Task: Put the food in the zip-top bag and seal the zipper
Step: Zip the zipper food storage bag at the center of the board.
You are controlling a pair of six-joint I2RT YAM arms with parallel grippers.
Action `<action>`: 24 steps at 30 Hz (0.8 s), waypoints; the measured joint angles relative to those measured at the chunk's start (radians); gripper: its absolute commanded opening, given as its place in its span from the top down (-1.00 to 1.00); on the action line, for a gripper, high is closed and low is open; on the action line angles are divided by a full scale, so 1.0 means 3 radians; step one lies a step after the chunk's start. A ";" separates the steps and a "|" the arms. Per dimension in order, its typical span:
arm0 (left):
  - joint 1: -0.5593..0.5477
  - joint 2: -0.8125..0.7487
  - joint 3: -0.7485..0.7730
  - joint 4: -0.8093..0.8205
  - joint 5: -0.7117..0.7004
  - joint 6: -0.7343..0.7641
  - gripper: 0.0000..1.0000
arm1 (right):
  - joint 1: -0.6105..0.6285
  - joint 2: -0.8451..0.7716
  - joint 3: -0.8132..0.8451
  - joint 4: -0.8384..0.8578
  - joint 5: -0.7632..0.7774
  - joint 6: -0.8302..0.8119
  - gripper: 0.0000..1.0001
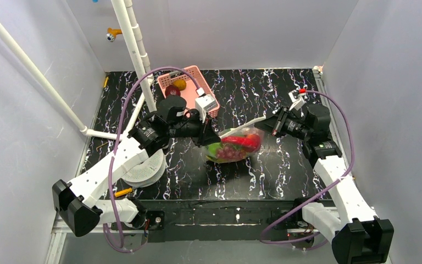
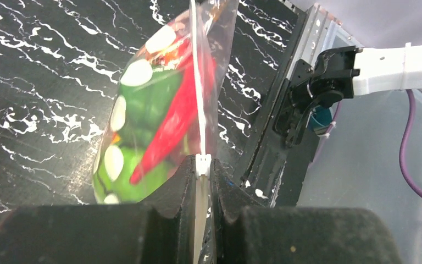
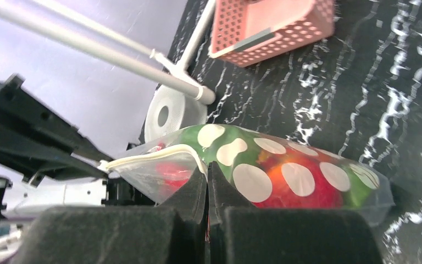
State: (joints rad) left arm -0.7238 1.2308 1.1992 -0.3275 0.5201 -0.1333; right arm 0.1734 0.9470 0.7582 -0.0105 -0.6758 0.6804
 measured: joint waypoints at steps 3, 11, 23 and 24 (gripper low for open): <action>0.0000 -0.0104 -0.0075 -0.0045 -0.0053 0.0045 1.00 | -0.0234 -0.0011 -0.0057 -0.0140 0.0013 0.0069 0.97; -0.0005 -0.0191 -0.0196 -0.0146 -0.0144 0.0140 1.00 | -0.0796 -0.0032 -0.0123 -0.0593 0.0107 0.0189 0.97; -0.0014 -0.0191 -0.0249 -0.0128 -0.0160 0.0184 0.77 | -0.0820 -0.0004 -0.0122 -0.0843 0.0098 0.0217 0.97; -0.0014 -0.0191 -0.0249 -0.0130 -0.0170 0.0183 0.57 | -0.0821 0.0001 -0.0122 -0.0843 0.0094 0.0221 0.97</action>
State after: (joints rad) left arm -0.7280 1.1736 1.1244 -0.3664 0.4690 -0.0784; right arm -0.0731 0.9474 0.7216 -0.2634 -0.6476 0.7467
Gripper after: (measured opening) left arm 0.065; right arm 0.021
